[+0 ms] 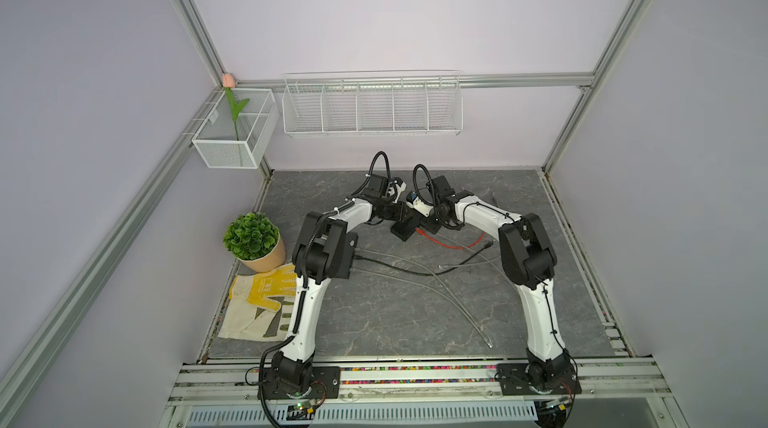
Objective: Insert the plug into the switch port
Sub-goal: 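Open the right gripper and draw back while the left gripper lowers the box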
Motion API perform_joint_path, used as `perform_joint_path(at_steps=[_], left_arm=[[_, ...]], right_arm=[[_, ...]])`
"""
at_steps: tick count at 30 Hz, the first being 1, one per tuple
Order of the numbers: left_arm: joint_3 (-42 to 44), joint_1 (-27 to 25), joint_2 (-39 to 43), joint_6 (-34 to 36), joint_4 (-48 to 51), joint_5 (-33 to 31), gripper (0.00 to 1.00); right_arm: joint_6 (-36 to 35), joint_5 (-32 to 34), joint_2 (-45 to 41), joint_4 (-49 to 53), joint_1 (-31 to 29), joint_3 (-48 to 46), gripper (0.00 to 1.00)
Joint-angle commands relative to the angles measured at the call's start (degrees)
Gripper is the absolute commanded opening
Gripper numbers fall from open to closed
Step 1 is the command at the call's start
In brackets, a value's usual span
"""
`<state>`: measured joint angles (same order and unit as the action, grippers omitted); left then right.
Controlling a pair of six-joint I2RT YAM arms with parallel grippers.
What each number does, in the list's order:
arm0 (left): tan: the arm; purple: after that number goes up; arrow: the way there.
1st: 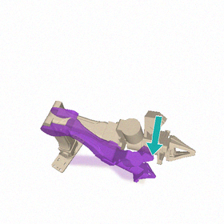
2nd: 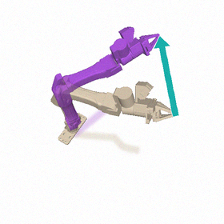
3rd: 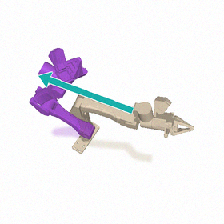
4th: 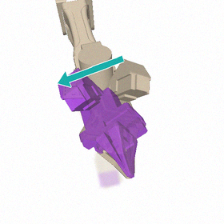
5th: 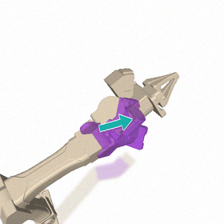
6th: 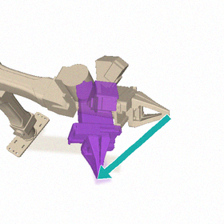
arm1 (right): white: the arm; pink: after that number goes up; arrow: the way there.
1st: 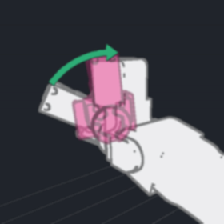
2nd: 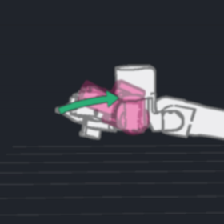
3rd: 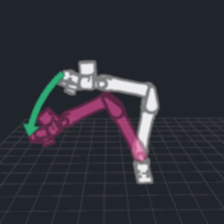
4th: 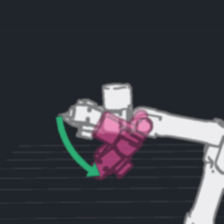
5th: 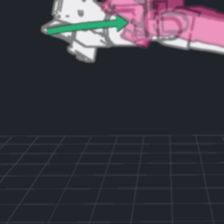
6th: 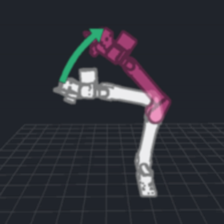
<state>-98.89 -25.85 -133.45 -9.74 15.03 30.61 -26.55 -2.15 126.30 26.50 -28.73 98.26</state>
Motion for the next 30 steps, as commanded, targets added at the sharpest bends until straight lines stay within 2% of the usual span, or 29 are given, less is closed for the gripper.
perform_joint_path(at_steps=[1,3,7,10,12,19,26,30], left_arm=[[3.6,1.8,3.9,-4.5,3.9,1.2,0.37],[4.7,3.1,7.2,-5.4,3.6,-1.3,0.39],[9.1,3.7,14.8,-5.9,2.7,-6.2,0.41],[16.0,3.4,20.3,-7.6,-2.3,-6.5,0.42],[20.4,2.6,22.9,-8.6,-5.1,-6.1,0.42],[31.7,-4.4,27.7,-10.8,-13.5,-6.2,0.42],[39.5,-6.4,30.6,-15.3,-22.2,-5.1,0.42],[41.6,-7.8,32.0,-15.8,-23.4,-6.5,0.42]], right_arm=[[-0.9,1.4,-11.1,-6.4,-1.0,-2.9,0.42],[-0.6,2.3,-16.0,-6.2,-1.1,-6.5,0.46],[-0.3,5.5,-25.4,-0.6,-2.5,-13.0,0.47],[0.1,6.9,-31.2,4.7,-4.6,-18.5,0.47],[1.1,5.2,-33.0,9.3,-5.1,-21.2,0.47],[2.2,2.5,-30.1,15.3,-4.6,-26.4,0.46],[1.6,-0.2,-25.7,13.4,-4.0,-28.1,0.45],[2.1,0.4,-26.1,11.1,-3.6,-29.9,0.45]])
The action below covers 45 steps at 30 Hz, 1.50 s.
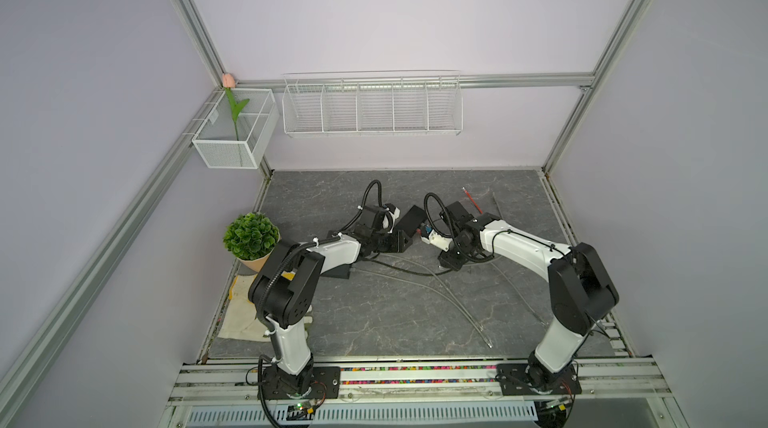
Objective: Insert the plug into the switch port
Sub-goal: 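Open the right gripper and draw back while the left gripper lowers the box, then grasp another loose grey plug with the right gripper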
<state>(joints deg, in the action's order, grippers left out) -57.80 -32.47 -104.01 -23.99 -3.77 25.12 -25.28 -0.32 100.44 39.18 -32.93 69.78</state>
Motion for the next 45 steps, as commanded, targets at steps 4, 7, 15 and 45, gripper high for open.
perform_joint_path(at_steps=[4,7,15,45], left_arm=[[1.7,-1.8,3.6,-1.7,-4.7,-2.4,0.42],[3.1,-2.1,5.0,-1.8,-5.1,-2.9,0.42],[7.8,-2.1,9.1,-1.8,-7.3,-4.0,0.41],[16.1,-2.1,13.8,-4.1,-14.6,-4.0,0.41]], right_arm=[[0.9,-0.2,0.1,-1.7,0.7,-1.8,0.45],[1.1,-0.2,0.2,-1.7,0.8,-1.9,0.45],[1.9,0.6,-0.5,-1.9,0.7,-2.3,0.44],[2.0,0.8,4.4,-1.5,0.4,-1.4,0.39]])
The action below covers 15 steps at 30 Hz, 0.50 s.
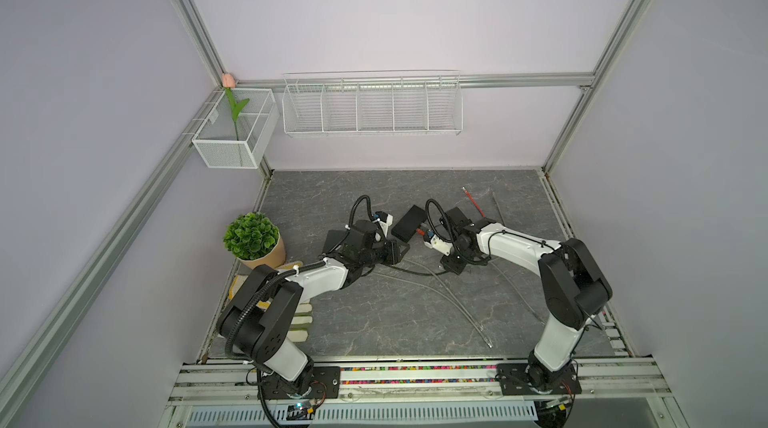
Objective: Insert the plug into the switch port
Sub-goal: 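Grasp another loose grey plug with the right gripper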
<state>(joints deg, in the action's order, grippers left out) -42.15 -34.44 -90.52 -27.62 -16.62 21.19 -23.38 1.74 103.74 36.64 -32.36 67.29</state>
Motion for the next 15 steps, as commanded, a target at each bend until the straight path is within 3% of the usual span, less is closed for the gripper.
perform_joint_path(at_steps=[1,7,15], left_arm=[[0.4,-0.2,0.2,-0.5,-1.9,0.1,0.41],[0.5,-0.1,-0.4,-0.5,-2.5,0.3,0.41],[0.9,-0.1,2.0,0.6,-1.6,-0.2,0.41]], right_arm=[[0.2,-1.1,1.5,1.2,-0.1,1.3,0.38],[0.4,-0.9,3.6,1.1,-0.1,2.2,0.32],[0.9,-1.3,6.5,2.2,-0.4,4.4,0.07]])
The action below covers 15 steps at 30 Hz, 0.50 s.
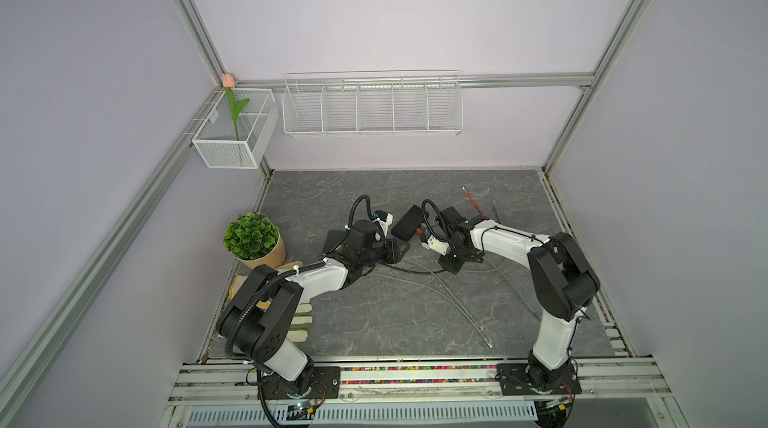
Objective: Insert the plug into the switch port
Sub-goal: 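Grasp another loose grey plug with the right gripper, then lift the grey plug with the right gripper while the left gripper moves toward it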
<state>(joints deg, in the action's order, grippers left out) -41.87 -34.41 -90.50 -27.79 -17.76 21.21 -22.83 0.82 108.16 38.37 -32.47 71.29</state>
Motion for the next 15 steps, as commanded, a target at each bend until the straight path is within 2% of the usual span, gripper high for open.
perform_joint_path(at_steps=[1,7,12,15], left_arm=[[0.4,-0.1,2.3,1.1,0.0,-0.4,0.41],[-1.3,-0.2,3.8,1.4,1.7,-1.9,0.41],[-1.2,-0.1,5.6,0.4,0.9,-2.3,0.41],[-0.9,-0.2,7.1,-0.1,-1.3,-0.8,0.41]], right_arm=[[0.5,-0.1,1.9,0.6,-0.4,0.2,0.07],[2.4,5.1,-6.2,-2.6,-1.0,-3.1,0.07],[4.4,9.7,-18.4,-8.4,-1.5,-7.7,0.07],[5.8,9.9,-26.6,-11.0,-1.9,-10.9,0.07]])
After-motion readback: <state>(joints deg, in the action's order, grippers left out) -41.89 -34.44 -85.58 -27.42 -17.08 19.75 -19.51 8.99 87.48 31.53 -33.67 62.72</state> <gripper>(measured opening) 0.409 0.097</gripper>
